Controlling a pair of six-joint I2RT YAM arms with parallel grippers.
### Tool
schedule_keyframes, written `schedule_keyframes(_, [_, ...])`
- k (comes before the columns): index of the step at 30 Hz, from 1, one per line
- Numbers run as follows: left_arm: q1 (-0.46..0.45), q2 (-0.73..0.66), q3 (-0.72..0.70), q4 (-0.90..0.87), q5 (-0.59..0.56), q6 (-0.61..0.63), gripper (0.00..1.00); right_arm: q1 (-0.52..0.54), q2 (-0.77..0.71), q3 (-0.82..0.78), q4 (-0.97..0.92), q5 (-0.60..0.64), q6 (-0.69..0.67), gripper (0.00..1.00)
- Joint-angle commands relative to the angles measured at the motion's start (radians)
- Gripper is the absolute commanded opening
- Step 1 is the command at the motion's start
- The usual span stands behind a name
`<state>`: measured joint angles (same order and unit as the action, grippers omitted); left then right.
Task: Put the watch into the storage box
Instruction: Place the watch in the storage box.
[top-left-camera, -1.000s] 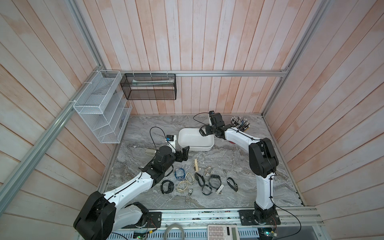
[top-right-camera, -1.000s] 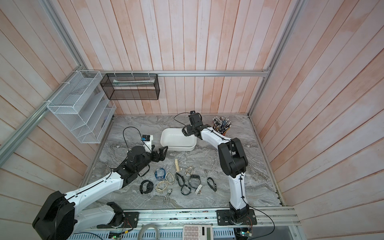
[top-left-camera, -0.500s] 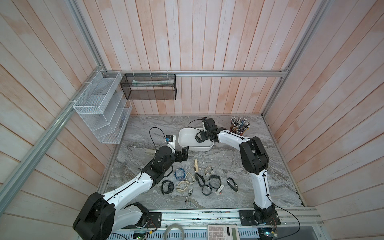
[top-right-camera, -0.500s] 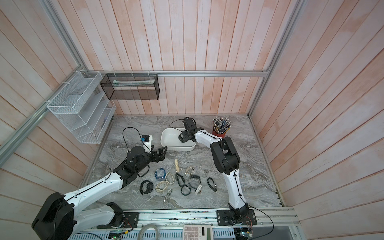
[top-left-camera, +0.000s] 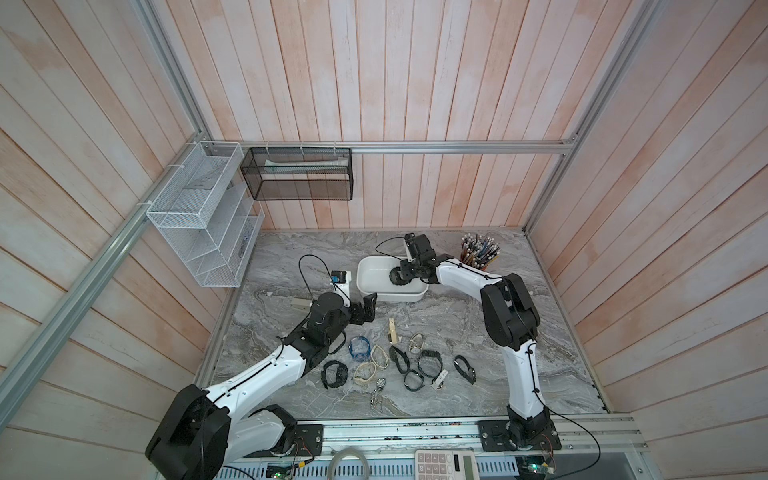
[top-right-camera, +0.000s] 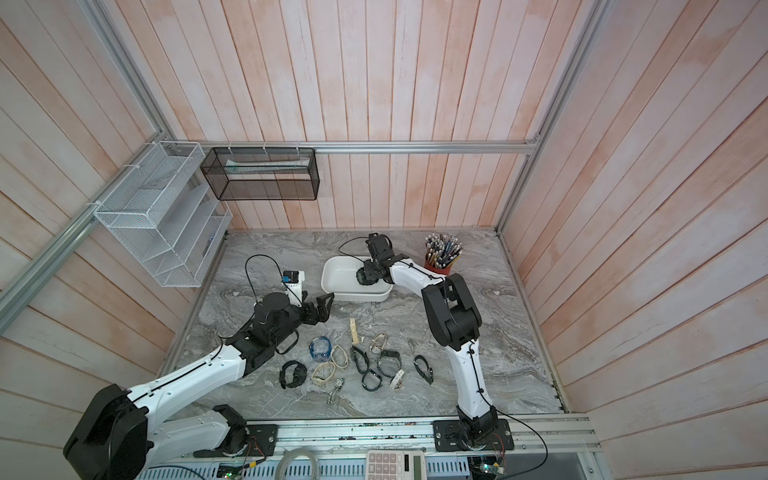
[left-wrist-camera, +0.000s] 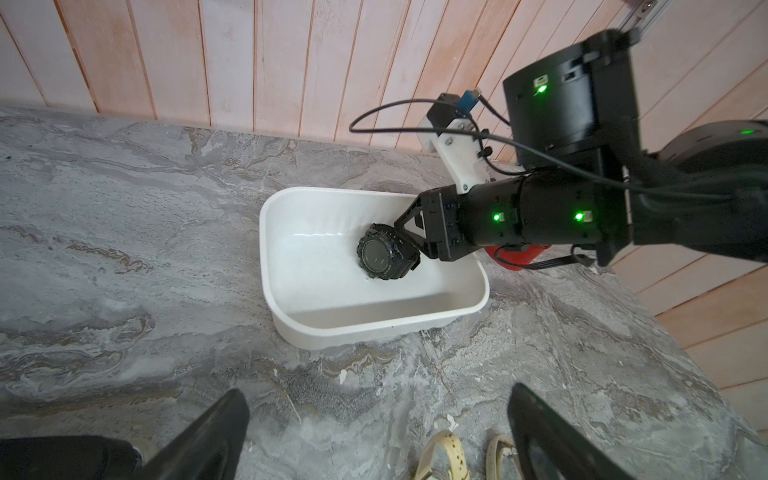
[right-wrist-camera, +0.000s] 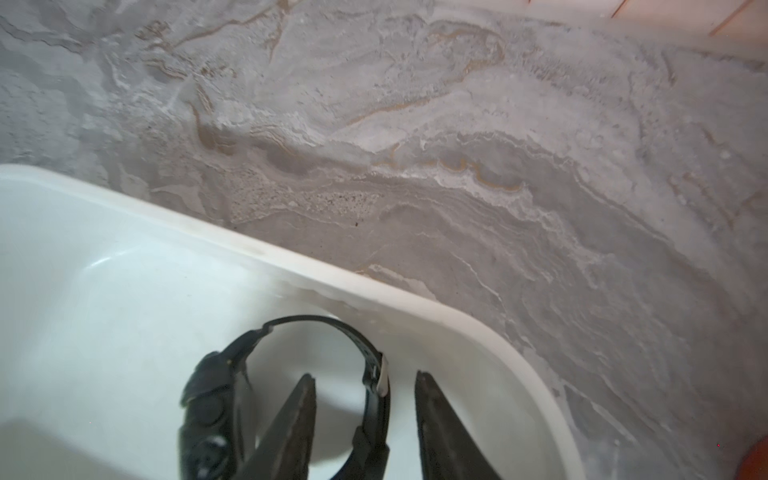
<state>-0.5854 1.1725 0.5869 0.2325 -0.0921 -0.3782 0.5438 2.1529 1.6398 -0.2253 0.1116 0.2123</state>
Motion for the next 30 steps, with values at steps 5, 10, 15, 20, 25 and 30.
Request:
schedule_keyframes(5, [0.002, -0.004, 0.003, 0.011, -0.031, -0.006, 0.98, 0.005, -0.284, -0.182, 0.183, -0.054, 0.06, 0.63])
schedule_keyframes(10, [0.003, 0.016, 0.003, 0.03, -0.026, -0.008, 0.98, -0.002, -0.474, -0.444, 0.373, -0.092, 0.077, 0.79])
schedule_keyframes(15, [0.003, 0.006, 0.024, -0.049, -0.039, -0.016, 0.98, -0.014, -0.601, -0.662, 0.54, -0.093, 0.122, 0.86])
schedule_keyframes(20, [0.004, -0.076, -0.01, -0.106, -0.064, -0.044, 0.98, -0.024, -0.614, -0.655, 0.54, -0.078, 0.102, 0.86])
schedule_keyframes(25, [0.004, -0.172, -0.014, -0.349, -0.108, -0.131, 0.93, -0.028, -0.594, -0.646, 0.572, -0.073, 0.107, 0.86])
schedule_keyframes(30, [0.004, -0.391, -0.126, -0.605, -0.097, -0.333, 0.84, -0.027, -0.567, -0.604, 0.553, -0.087, 0.084, 0.86])
